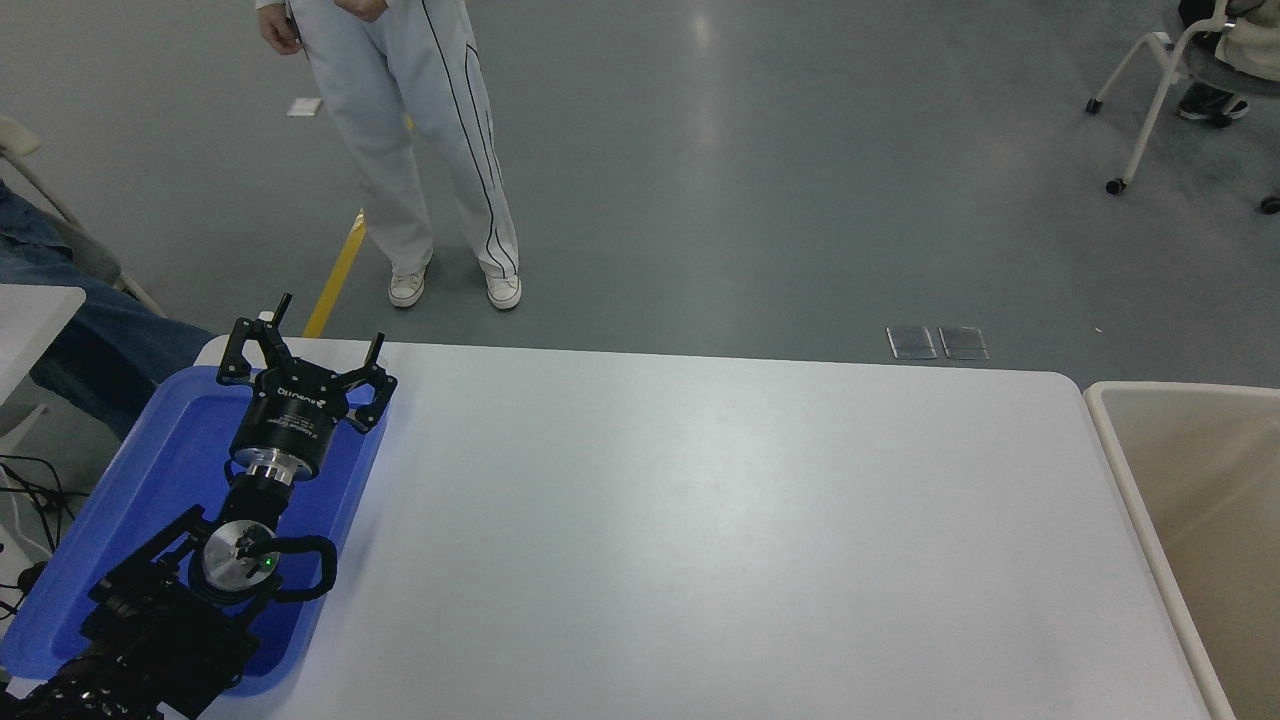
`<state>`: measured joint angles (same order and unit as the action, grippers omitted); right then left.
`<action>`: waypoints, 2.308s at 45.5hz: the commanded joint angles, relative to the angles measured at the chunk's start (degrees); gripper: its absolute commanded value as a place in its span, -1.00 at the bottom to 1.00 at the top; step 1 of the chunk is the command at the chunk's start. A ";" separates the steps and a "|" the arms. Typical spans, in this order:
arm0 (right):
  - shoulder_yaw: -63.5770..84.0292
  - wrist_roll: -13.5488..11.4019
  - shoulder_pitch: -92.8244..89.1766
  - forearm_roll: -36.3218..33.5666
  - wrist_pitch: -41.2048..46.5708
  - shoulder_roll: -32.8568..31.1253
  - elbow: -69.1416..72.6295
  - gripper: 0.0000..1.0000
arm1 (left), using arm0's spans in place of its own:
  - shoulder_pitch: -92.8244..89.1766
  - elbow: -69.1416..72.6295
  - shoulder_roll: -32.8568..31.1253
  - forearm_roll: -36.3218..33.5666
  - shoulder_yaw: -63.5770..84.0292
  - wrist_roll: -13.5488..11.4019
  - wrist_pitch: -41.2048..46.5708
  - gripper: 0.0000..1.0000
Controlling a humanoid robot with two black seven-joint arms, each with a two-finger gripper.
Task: Pick up paper ball place in dustbin
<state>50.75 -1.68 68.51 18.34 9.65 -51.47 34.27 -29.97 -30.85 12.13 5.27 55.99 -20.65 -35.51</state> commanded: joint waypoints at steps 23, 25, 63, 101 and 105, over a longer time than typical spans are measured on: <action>-11.10 -0.08 -17.26 -3.05 -7.54 9.71 -14.74 -1.00 | 0.00 0.00 0.00 0.00 0.00 0.00 0.00 1.00; -12.77 -0.08 -19.11 -3.05 -7.54 10.77 -16.59 -1.00 | 0.00 0.00 0.00 0.00 0.00 0.00 0.00 1.00; -15.50 0.01 -27.20 -2.61 -8.59 18.25 -22.05 -0.45 | 0.00 0.00 0.00 0.00 0.00 0.00 0.00 1.00; -16.39 0.01 -23.08 -3.05 -13.60 15.88 -16.00 0.97 | 0.00 0.09 0.00 0.00 0.00 0.00 0.00 1.00; -15.24 0.01 -20.09 -2.96 -13.34 12.72 -9.33 0.98 | 0.00 0.00 0.00 0.00 0.00 0.00 0.00 1.00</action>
<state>34.00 -1.66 43.87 15.32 -4.04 -34.63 15.86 -29.97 -30.85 12.13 5.27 55.99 -20.65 -35.51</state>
